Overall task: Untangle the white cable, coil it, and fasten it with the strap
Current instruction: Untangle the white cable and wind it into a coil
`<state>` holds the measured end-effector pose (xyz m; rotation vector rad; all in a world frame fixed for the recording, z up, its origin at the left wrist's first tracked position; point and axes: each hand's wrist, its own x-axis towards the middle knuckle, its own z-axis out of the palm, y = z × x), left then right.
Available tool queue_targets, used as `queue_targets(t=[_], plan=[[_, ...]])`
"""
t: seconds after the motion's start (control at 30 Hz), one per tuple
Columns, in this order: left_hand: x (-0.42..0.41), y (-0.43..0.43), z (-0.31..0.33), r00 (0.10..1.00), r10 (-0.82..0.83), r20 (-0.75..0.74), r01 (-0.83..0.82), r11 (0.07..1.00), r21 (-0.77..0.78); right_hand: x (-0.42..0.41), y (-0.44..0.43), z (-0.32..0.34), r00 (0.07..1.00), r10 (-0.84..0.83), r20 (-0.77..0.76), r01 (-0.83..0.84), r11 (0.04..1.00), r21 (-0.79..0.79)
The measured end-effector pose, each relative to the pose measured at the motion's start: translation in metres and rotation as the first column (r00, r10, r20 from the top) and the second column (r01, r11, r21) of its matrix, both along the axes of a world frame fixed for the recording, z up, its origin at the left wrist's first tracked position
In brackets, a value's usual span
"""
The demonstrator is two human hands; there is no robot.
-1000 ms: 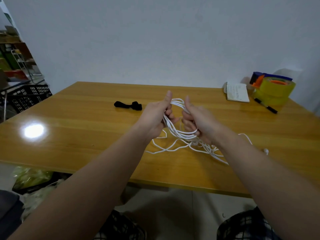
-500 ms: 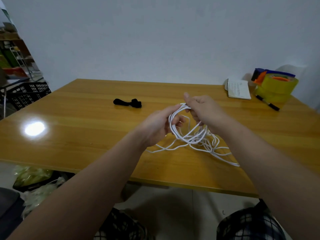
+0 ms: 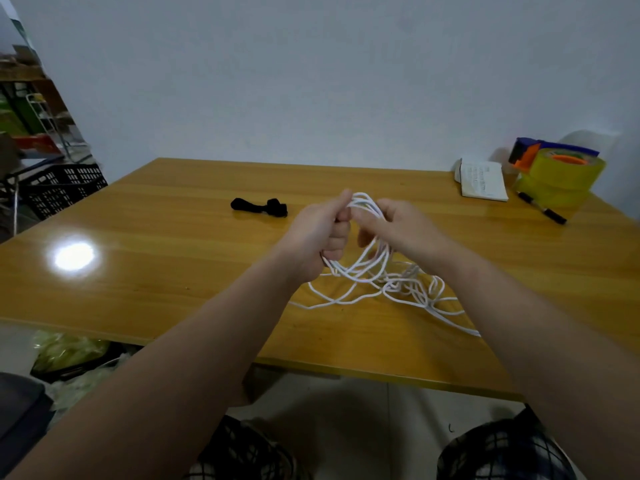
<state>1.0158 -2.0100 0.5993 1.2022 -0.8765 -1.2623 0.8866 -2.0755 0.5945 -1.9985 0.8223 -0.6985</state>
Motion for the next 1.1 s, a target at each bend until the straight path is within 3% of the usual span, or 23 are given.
queue_targets(t=[0.13,0.23,0.43,0.53,0.67,0.77,0.83,0.9,1.0,1.1], plan=[[0.010,-0.002,0.004,0.999,0.048,0.013,-0.048,0.998,-0.045,-0.002,0.003,-0.006,0.999,0.029,-0.018,-0.028,0.997,0.068],[0.017,-0.003,0.005,0.994,0.092,-0.057,-0.094,0.995,-0.036,-0.008,0.003,-0.004,0.992,0.120,-0.026,-0.115,0.982,0.151],[0.020,0.002,0.008,0.974,-0.005,-0.227,0.019,0.998,0.058,-0.026,-0.007,-0.003,0.991,0.123,0.045,-0.125,0.992,0.034],[0.033,0.009,0.007,0.980,-0.040,-0.195,0.057,0.995,0.086,-0.044,-0.024,-0.003,0.998,0.013,0.060,-0.010,0.999,-0.052],[0.032,0.020,0.007,0.951,-0.156,-0.268,0.165,0.986,0.010,-0.054,-0.041,-0.016,0.961,-0.276,-0.015,0.264,0.932,-0.248],[0.021,0.024,0.013,0.899,-0.301,-0.317,0.296,0.953,-0.065,-0.048,-0.036,-0.019,0.819,-0.487,-0.302,0.382,0.857,-0.347],[0.013,0.023,0.017,0.862,-0.339,-0.376,0.313,0.941,-0.129,-0.039,-0.024,-0.019,0.684,-0.533,-0.498,0.337,0.836,-0.433],[0.004,0.019,0.025,0.841,-0.341,-0.420,0.280,0.939,-0.202,-0.028,-0.010,-0.019,0.595,-0.550,-0.586,0.185,0.803,-0.566],[-0.004,0.006,0.033,0.862,-0.198,-0.466,0.105,0.970,-0.218,-0.019,0.004,-0.025,0.664,-0.491,-0.565,-0.074,0.708,-0.702],[0.007,-0.014,0.038,0.891,-0.014,-0.454,-0.096,0.971,-0.219,-0.026,0.002,-0.026,0.758,-0.293,-0.582,-0.186,0.759,-0.624]])
